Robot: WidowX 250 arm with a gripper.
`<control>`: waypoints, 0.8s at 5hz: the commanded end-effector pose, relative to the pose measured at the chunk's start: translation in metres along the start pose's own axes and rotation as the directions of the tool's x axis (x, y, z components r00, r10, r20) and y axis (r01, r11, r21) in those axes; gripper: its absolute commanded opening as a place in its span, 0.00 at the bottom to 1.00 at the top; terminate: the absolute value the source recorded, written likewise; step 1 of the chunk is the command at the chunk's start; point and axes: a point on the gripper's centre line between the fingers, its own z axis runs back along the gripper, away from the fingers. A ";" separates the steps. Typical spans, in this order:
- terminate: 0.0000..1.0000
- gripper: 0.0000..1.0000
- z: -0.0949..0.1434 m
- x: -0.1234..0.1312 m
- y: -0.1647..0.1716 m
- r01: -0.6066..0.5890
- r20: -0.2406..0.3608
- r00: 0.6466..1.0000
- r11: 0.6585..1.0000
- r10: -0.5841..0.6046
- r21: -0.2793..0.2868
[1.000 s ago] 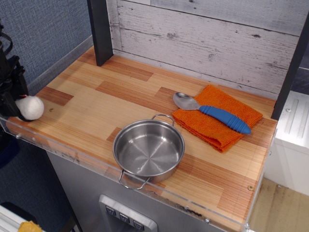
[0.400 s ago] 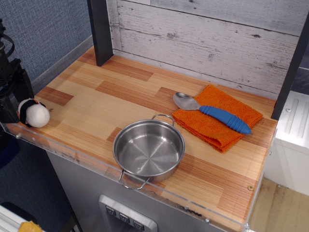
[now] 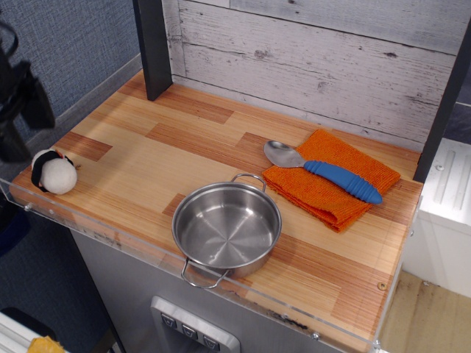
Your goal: Move the food item to the lower left side of the table
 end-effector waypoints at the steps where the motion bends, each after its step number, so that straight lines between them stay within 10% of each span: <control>1: 0.00 1.00 0.059 -0.021 0.011 0.055 0.024 0.998 0.992 -0.052 -0.117; 4: 0.00 1.00 0.100 -0.047 0.019 0.151 0.034 0.989 0.971 -0.147 -0.183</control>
